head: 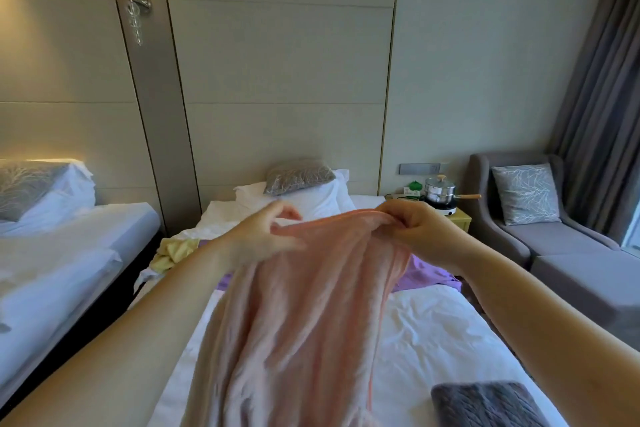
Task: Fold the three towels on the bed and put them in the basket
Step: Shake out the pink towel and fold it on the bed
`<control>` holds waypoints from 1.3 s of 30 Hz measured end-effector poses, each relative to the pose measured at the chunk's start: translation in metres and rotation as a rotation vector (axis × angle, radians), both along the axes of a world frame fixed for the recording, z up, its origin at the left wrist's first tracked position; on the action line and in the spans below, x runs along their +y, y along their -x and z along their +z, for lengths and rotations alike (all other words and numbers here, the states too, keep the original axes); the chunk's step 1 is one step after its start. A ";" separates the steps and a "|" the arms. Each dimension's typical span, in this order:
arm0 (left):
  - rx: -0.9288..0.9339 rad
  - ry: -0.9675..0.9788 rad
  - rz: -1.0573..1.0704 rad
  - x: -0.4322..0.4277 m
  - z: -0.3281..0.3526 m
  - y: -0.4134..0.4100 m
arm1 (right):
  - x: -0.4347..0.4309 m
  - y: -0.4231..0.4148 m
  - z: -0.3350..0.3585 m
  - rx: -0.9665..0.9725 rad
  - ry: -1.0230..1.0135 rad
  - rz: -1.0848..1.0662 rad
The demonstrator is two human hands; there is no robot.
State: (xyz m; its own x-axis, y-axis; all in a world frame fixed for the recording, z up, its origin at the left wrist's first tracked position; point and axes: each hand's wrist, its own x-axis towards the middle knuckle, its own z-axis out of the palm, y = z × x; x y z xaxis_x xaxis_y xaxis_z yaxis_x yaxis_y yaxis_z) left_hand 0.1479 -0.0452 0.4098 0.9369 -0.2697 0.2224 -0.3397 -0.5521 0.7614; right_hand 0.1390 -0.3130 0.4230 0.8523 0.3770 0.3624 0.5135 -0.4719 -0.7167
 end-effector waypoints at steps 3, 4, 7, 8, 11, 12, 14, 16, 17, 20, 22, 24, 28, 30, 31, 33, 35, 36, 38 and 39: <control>0.065 0.109 -0.217 -0.025 -0.005 0.008 | 0.029 0.002 0.006 -0.045 0.166 0.077; 0.053 0.126 -0.242 -0.030 -0.007 0.009 | 0.034 0.002 0.004 -0.061 0.196 0.082; -0.010 0.171 -0.207 -0.031 -0.010 0.011 | 0.033 0.000 -0.003 -0.058 0.117 0.037; -0.040 0.189 -0.182 -0.030 -0.012 0.011 | 0.030 0.000 -0.009 -0.019 0.053 0.019; -0.152 0.180 -0.130 -0.025 -0.014 0.010 | 0.028 0.000 -0.042 0.235 -0.226 0.010; -0.163 0.166 -0.115 -0.024 -0.015 0.010 | 0.029 0.001 -0.054 0.298 -0.323 0.005; -0.156 0.122 -0.088 -0.020 -0.016 0.009 | 0.032 0.001 -0.067 0.329 -0.449 -0.012; -0.104 0.107 -0.071 -0.017 -0.019 0.012 | 0.034 0.000 -0.064 0.298 -0.486 -0.003; -0.067 0.127 -0.075 -0.017 -0.019 0.013 | 0.036 -0.001 -0.059 0.266 -0.463 0.017; -0.042 0.175 -0.098 -0.022 -0.015 0.017 | 0.043 -0.003 -0.042 0.176 -0.386 0.086; -0.087 0.188 -0.087 -0.024 -0.011 0.016 | 0.047 -0.004 -0.035 0.140 -0.370 0.100; -0.129 0.182 -0.060 -0.023 -0.007 0.015 | 0.049 -0.005 -0.035 0.140 -0.394 0.117; -0.166 0.149 -0.047 -0.021 -0.003 0.013 | 0.055 -0.004 -0.048 0.179 -0.416 0.132; -0.187 0.159 -0.020 -0.019 0.003 0.011 | 0.057 -0.002 -0.059 0.195 -0.405 0.105; -0.188 0.184 -0.007 -0.017 0.008 0.010 | 0.058 0.000 -0.065 0.207 -0.387 0.088; -0.189 0.244 0.005 -0.015 0.017 0.008 | 0.061 0.004 -0.075 0.238 -0.351 0.078; -0.205 0.257 0.020 -0.013 0.025 0.006 | 0.065 0.007 -0.083 0.247 -0.311 0.077; -0.215 0.248 0.035 -0.013 0.028 0.005 | 0.068 0.008 -0.086 0.234 -0.283 0.066; -0.227 0.245 0.072 -0.014 0.031 0.001 | 0.073 0.009 -0.090 0.189 -0.224 0.029; -0.234 0.252 0.093 -0.014 0.032 -0.001 | 0.076 0.009 -0.092 0.167 -0.195 0.018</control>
State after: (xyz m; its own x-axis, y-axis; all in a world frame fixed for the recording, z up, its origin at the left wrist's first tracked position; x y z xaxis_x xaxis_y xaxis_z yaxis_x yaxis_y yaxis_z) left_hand 0.1487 -0.0592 0.4413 0.8705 -0.0951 0.4829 -0.4785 -0.3935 0.7850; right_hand 0.1302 -0.2368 0.3310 0.9002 0.3294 0.2848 0.3878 -0.3087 -0.8685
